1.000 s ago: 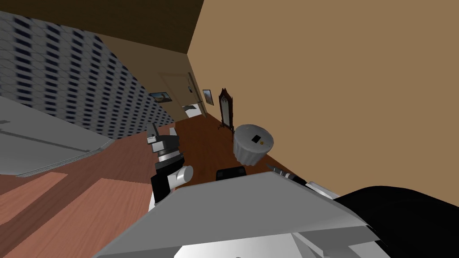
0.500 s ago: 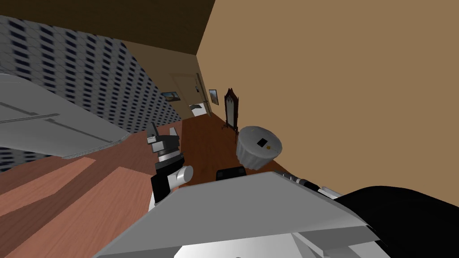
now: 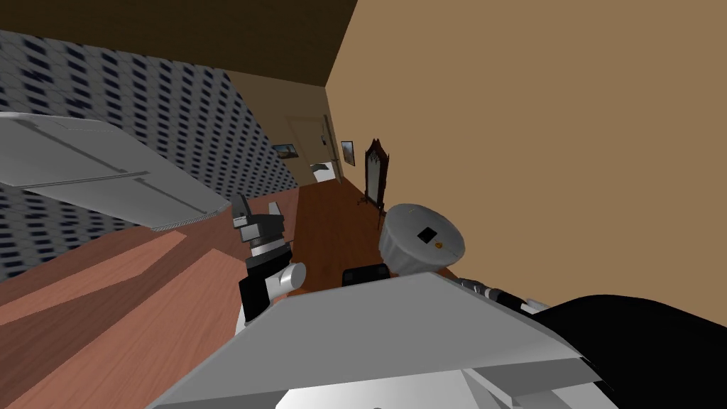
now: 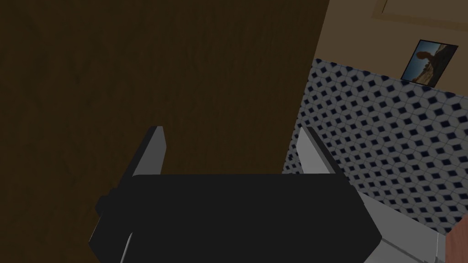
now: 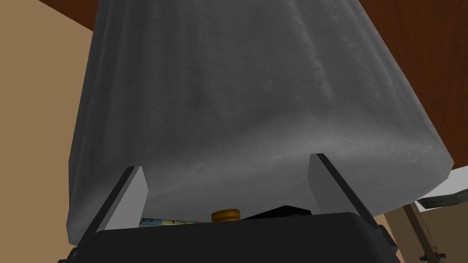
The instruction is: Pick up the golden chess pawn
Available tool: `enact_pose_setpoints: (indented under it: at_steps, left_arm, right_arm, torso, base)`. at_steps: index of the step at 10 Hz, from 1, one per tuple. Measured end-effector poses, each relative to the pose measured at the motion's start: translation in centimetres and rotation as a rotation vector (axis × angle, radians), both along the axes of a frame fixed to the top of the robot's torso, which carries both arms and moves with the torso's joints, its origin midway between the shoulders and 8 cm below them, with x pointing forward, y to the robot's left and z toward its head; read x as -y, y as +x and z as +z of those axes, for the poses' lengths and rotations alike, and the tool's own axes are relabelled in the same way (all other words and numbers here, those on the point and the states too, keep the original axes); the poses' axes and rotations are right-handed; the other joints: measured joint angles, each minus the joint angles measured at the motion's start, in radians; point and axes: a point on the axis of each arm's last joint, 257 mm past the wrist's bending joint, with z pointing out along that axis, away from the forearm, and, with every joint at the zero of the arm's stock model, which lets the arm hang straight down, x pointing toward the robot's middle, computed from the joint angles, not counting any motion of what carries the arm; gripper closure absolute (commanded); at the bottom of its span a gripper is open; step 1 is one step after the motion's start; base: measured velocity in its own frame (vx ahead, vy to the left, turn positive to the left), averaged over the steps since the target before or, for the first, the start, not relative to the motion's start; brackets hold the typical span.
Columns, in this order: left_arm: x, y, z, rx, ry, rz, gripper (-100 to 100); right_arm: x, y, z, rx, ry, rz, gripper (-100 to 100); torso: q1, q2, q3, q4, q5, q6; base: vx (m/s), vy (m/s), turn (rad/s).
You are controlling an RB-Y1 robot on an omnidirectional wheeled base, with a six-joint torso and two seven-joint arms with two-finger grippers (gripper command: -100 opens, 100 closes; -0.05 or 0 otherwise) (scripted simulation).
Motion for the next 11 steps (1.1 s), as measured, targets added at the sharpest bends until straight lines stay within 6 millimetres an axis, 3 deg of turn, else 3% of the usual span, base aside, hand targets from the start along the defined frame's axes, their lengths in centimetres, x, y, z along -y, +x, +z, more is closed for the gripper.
enact_pose_setpoints:
  at_steps: [3,10,11]
  left_arm:
    - [0.0,0.0,0.0,0.0,0.0,0.0,0]
    - [0.0,0.0,0.0,0.0,0.0,0.0,0]
    - [0.0,0.0,0.0,0.0,0.0,0.0,0]
  right_arm:
    - [3.0,-2.3,0.3,-0.064,-0.07,0.037,-100]
    - [7.7,-6.8,0.8,-0.19,-0.17,0.13,-100]
    - [7.8,-6.8,0.8,-0.191,-0.17,0.134,0]
  torso:
    - [0.0,-0.003,-0.001,0.0,0.0,0.0]
    - [-0.002,-0.006,-0.004,-0.002,0.0,0.0]
    - [0.0,-0.002,-0.001,-0.001,0.0,0.002]
  base:
    - [0.11,-0.003,0.203]
    - [0.111,-0.018,0.197]
    - [0.016,-0.006,-0.004]
